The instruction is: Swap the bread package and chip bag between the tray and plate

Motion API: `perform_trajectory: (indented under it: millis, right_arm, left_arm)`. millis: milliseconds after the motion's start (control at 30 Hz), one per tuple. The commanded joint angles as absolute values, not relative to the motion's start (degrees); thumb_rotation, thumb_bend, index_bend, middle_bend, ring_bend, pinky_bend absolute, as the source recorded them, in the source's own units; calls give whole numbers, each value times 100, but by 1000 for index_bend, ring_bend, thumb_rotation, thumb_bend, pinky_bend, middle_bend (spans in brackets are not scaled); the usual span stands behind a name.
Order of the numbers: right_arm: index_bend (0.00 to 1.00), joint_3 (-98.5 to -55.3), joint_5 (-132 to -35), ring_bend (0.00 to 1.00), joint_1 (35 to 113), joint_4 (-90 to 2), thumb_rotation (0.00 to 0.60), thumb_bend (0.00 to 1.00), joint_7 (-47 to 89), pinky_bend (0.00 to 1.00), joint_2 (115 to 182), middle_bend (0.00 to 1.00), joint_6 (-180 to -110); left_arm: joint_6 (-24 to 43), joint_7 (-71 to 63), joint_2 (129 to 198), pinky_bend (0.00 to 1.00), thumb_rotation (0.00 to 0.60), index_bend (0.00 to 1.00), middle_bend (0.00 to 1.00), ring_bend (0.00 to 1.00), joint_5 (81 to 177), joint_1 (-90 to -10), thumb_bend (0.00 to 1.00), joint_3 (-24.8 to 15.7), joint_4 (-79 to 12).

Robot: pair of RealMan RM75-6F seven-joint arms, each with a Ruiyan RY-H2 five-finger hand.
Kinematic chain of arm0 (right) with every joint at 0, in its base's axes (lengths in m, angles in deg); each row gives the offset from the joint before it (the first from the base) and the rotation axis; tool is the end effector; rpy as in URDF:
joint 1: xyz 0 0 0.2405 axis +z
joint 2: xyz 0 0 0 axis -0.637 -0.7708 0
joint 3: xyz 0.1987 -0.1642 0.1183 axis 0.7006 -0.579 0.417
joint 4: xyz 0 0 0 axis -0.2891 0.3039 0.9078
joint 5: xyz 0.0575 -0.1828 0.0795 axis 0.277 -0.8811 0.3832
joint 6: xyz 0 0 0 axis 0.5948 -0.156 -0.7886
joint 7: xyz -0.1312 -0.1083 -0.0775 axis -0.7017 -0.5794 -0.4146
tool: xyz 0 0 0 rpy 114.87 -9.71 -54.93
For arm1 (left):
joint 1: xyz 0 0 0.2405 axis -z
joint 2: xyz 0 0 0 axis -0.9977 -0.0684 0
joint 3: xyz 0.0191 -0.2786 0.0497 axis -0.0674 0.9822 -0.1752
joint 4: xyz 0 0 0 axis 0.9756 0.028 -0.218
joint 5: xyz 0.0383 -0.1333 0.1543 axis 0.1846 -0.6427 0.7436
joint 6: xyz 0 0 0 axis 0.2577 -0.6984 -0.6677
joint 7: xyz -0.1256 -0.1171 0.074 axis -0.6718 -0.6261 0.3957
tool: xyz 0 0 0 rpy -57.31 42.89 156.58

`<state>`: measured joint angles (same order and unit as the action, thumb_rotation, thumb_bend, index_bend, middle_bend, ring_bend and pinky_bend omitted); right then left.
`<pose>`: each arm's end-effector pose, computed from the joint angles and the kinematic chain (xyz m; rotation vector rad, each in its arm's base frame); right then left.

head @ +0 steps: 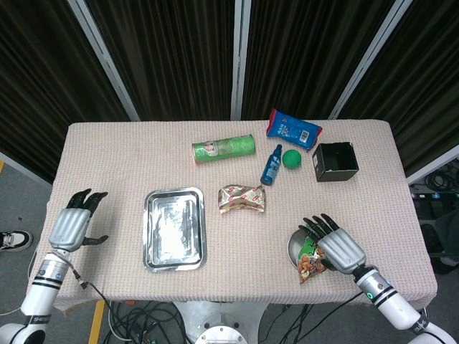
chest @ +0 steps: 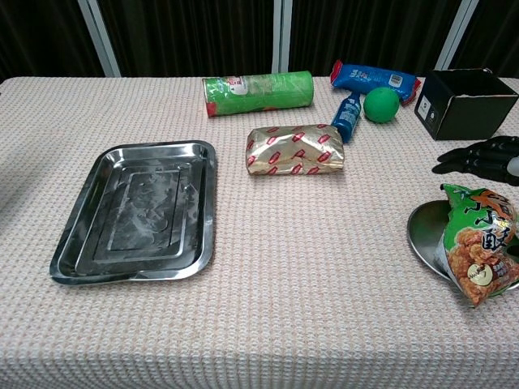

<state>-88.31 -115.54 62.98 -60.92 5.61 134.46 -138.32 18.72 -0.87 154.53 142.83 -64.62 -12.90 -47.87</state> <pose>-0.2687 -0.2803 0.0441 2.1107 -0.7211 0.6725 -0.3079 0.3069 0.0832 -1.5486 -1.0108 -0.8831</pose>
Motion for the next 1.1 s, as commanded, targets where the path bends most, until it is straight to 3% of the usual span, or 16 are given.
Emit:
perform_trajectory:
  millis: [33, 100, 233, 500, 767, 967, 1100]
  right_arm:
    - [0, -8853, -11487, 0, 6377, -5921, 600, 152, 483, 0, 13638, 2, -13720]
    - [0, -8866, -11484, 0, 6388, -5808, 600, 155, 498, 0, 13775, 35, -13747]
    - [29, -8944, -11801, 93, 6341, -5483, 600, 172, 707, 72, 14032, 246, -14158]
    - [416, -9090, -12148, 324, 6295, -5022, 600, 194, 993, 273, 14264, 483, -14652]
    - [607, -9012, -12194, 436, 6257, -4927, 600, 238, 1049, 284, 14316, 599, -15063]
    - [621, -8862, -12414, 452, 6392, -5378, 600, 236, 1232, 242, 14043, 607, -15413]
    - [621, -8670, -12503, 452, 6735, -5878, 600, 231, 955, 229, 13969, 607, -15135]
  left_arm:
    - [1853, -158, 15459, 85, 600, 111, 134, 31, 14289, -6510, 64, -1261, -4744]
    - [1831, -203, 15485, 85, 600, 111, 134, 28, 14287, -6548, 64, -1252, -4699]
    - [1878, -238, 15498, 85, 600, 111, 124, 11, 14372, -6646, 63, -1275, -4659]
    - [1848, -285, 15535, 85, 600, 111, 123, 8, 14442, -6730, 64, -1222, -4610]
    - [1835, -348, 15564, 86, 600, 111, 123, 9, 14463, -6828, 63, -1180, -4539]
    - [1957, -341, 15482, 85, 600, 111, 123, 8, 14622, -6902, 64, -1178, -4570]
    - [2013, -390, 15405, 85, 600, 111, 123, 8, 14664, -6964, 63, -1160, -4632]
